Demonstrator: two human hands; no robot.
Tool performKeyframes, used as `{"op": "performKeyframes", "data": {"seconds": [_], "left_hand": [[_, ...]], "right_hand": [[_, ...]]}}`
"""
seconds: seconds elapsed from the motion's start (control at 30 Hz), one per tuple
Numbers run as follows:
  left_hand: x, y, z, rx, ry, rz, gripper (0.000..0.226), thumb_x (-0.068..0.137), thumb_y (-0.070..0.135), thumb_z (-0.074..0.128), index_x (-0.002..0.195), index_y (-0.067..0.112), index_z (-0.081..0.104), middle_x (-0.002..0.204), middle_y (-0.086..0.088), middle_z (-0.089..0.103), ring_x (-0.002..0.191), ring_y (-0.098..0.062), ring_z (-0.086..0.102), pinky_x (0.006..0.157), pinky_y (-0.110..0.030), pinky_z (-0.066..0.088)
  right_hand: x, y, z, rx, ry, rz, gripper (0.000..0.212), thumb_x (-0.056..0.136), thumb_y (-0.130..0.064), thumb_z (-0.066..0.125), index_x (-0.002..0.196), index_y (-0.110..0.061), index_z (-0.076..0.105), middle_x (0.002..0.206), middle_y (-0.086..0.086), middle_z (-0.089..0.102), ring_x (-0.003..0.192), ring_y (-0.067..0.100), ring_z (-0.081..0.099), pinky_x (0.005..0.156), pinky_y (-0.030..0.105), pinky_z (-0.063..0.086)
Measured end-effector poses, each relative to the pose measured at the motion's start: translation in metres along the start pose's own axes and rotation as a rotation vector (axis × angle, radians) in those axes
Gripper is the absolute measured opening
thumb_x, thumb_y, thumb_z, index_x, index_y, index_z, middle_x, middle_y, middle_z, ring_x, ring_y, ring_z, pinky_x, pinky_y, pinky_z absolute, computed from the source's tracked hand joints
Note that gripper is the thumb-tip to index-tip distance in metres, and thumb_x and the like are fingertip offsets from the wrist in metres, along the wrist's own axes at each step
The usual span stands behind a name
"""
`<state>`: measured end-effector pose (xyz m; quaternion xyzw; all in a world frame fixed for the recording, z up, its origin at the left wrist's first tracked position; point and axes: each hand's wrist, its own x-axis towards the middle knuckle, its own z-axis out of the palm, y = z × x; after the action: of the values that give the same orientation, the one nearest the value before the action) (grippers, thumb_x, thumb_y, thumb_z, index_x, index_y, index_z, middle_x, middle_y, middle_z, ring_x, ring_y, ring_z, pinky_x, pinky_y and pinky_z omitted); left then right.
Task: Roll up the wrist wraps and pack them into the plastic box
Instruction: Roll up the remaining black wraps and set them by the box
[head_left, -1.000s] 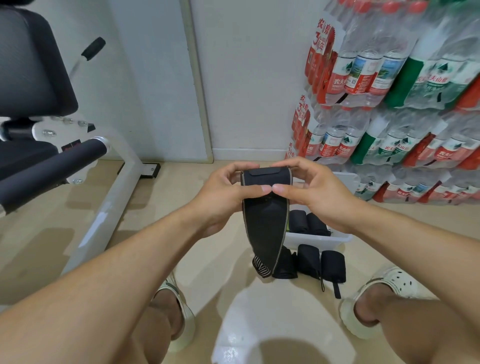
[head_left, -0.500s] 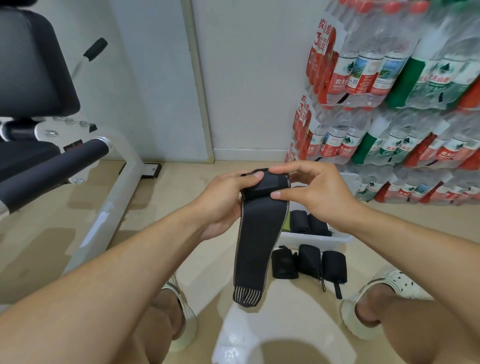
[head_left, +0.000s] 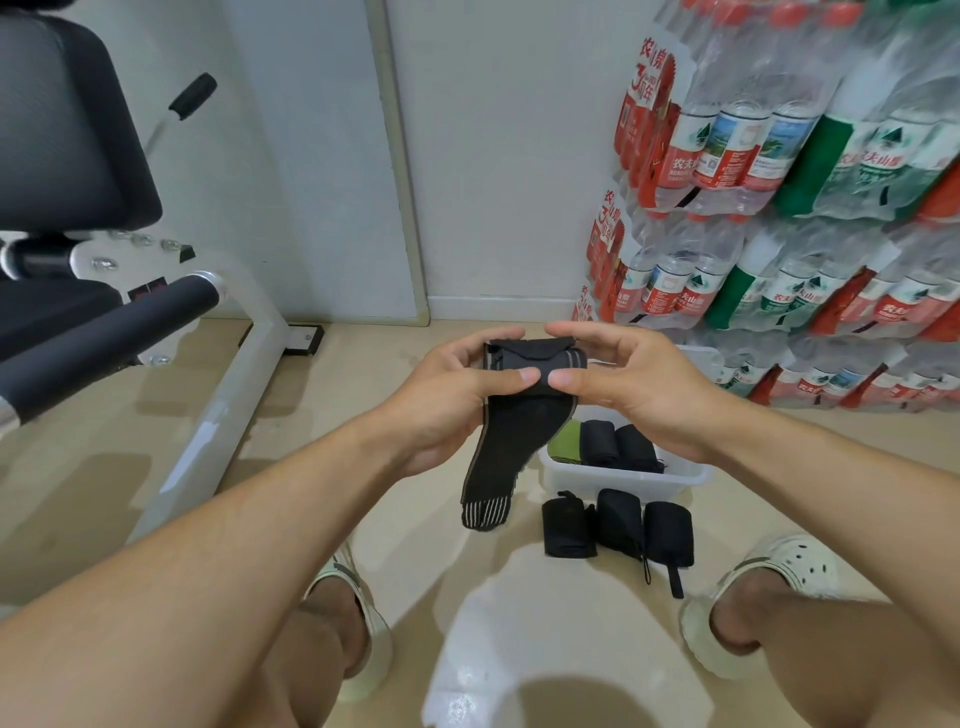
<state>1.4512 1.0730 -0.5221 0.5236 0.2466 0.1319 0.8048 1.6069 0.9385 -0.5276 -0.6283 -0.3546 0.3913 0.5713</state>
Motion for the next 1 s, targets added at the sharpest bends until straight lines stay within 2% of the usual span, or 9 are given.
{"op": "performKeyframes", "data": {"seconds": [0.1, 0.17, 0.23, 0.3, 0.47, 0.57, 0.67, 0.83, 1.0], "left_hand": [[-0.001, -0.001, 0.001, -0.017, -0.074, -0.024, 0.038, 0.094, -0.002, 0.062, 0.130, 0.007, 0.062, 0.122, -0.015, 0.071, 0.105, -0.024, 0.071, 0.082, -0.028, 0.058], [-0.001, -0.001, 0.000, -0.012, -0.088, -0.033, 0.042, 0.093, -0.001, 0.063, 0.135, 0.006, 0.059, 0.127, -0.018, 0.069, 0.109, -0.027, 0.069, 0.087, -0.030, 0.058], [-0.001, -0.001, -0.001, -0.022, -0.086, -0.042, 0.044, 0.092, -0.003, 0.063, 0.135, 0.004, 0.058, 0.128, -0.020, 0.068, 0.108, -0.028, 0.069, 0.087, -0.030, 0.058], [-0.001, 0.000, 0.000, -0.037, -0.100, -0.056, 0.044, 0.091, -0.001, 0.065, 0.135, 0.003, 0.059, 0.129, -0.020, 0.068, 0.109, -0.029, 0.069, 0.087, -0.031, 0.058], [-0.001, -0.001, 0.004, -0.062, -0.114, -0.104, 0.036, 0.099, 0.020, 0.059, 0.131, 0.004, 0.064, 0.127, -0.018, 0.069, 0.113, -0.030, 0.069, 0.087, -0.035, 0.059], [0.001, -0.003, 0.004, -0.087, -0.059, -0.079, 0.032, 0.098, 0.007, 0.059, 0.130, 0.001, 0.063, 0.122, -0.020, 0.071, 0.104, -0.028, 0.071, 0.081, -0.032, 0.060], [0.003, -0.003, 0.001, -0.042, -0.017, -0.043, 0.036, 0.094, -0.002, 0.062, 0.131, 0.000, 0.061, 0.120, -0.022, 0.070, 0.100, -0.027, 0.071, 0.079, -0.031, 0.060], [0.004, -0.003, 0.000, 0.005, 0.006, -0.003, 0.040, 0.089, -0.010, 0.065, 0.127, 0.002, 0.061, 0.109, -0.016, 0.071, 0.095, -0.023, 0.071, 0.081, -0.029, 0.060], [0.002, -0.003, 0.000, 0.038, 0.006, -0.006, 0.040, 0.087, -0.011, 0.066, 0.122, 0.008, 0.063, 0.101, -0.010, 0.070, 0.089, -0.020, 0.071, 0.071, -0.026, 0.059]], "right_hand": [[-0.001, -0.001, 0.000, -0.073, 0.044, -0.052, 0.067, 0.064, -0.020, 0.085, 0.129, -0.022, 0.068, 0.117, -0.002, 0.075, 0.111, 0.013, 0.070, 0.092, 0.015, 0.053], [-0.002, -0.003, 0.001, -0.109, 0.058, -0.065, 0.061, 0.067, -0.016, 0.086, 0.125, -0.026, 0.069, 0.109, -0.011, 0.076, 0.103, -0.002, 0.069, 0.083, 0.005, 0.049], [-0.004, -0.006, 0.002, -0.108, 0.063, -0.070, 0.056, 0.069, -0.009, 0.086, 0.120, -0.027, 0.071, 0.103, -0.014, 0.077, 0.092, -0.007, 0.069, 0.077, 0.007, 0.051], [-0.004, -0.007, 0.003, -0.127, 0.079, -0.094, 0.052, 0.069, -0.005, 0.086, 0.114, -0.026, 0.072, 0.109, -0.005, 0.076, 0.089, -0.004, 0.069, 0.077, 0.010, 0.053], [-0.004, -0.006, 0.003, -0.172, 0.103, -0.121, 0.050, 0.069, 0.003, 0.087, 0.108, -0.025, 0.074, 0.101, 0.005, 0.075, 0.084, -0.002, 0.070, 0.076, 0.012, 0.053], [-0.004, -0.005, 0.001, -0.200, 0.065, -0.110, 0.051, 0.069, 0.004, 0.087, 0.112, -0.022, 0.074, 0.098, 0.000, 0.075, 0.087, 0.000, 0.070, 0.077, 0.013, 0.054], [-0.003, -0.005, -0.002, -0.161, 0.015, -0.073, 0.049, 0.075, -0.004, 0.084, 0.120, -0.018, 0.071, 0.108, -0.004, 0.075, 0.093, 0.005, 0.072, 0.079, 0.013, 0.054], [0.000, 0.000, -0.003, 0.005, -0.039, 0.048, 0.048, 0.081, -0.034, 0.072, 0.125, -0.018, 0.068, 0.119, 0.003, 0.072, 0.108, 0.019, 0.071, 0.092, 0.040, 0.059], [0.000, 0.003, -0.002, -0.028, -0.041, 0.056, 0.050, 0.079, -0.032, 0.074, 0.126, -0.015, 0.068, 0.117, 0.010, 0.071, 0.108, 0.031, 0.071, 0.098, 0.052, 0.056]]}}
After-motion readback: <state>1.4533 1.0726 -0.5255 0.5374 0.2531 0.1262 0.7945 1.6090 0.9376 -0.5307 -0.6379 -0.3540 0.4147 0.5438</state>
